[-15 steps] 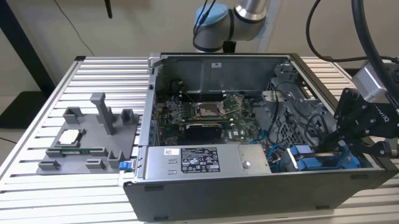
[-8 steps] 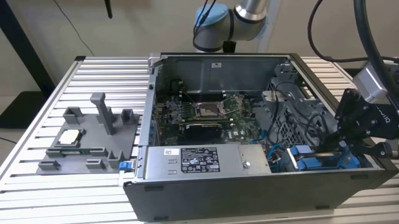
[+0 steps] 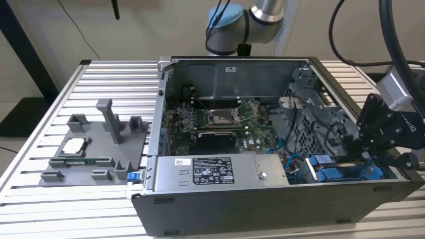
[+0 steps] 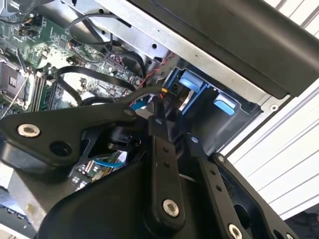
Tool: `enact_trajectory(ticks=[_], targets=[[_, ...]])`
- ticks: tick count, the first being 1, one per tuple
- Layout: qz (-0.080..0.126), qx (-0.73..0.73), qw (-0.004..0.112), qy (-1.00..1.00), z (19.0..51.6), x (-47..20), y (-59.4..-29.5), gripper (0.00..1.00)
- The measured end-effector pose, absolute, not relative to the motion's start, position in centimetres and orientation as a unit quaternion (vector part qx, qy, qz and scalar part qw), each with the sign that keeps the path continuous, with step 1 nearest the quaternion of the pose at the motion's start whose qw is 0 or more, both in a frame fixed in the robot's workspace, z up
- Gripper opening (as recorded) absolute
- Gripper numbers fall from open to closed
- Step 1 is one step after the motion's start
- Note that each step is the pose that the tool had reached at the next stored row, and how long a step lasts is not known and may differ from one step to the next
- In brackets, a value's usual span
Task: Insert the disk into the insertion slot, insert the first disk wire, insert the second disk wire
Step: 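Insert the second disk wire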
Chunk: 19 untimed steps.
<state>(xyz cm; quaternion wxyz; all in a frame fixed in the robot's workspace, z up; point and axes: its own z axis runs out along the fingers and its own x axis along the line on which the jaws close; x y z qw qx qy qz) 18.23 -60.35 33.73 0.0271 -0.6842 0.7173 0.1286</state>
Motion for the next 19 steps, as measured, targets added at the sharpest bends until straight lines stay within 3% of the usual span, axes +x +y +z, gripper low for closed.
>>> enact_trajectory(ticks=[19], targets=[[0.149, -0.683, 0.047, 0.713, 38.0, 18.1, -60.4, 0.24]])
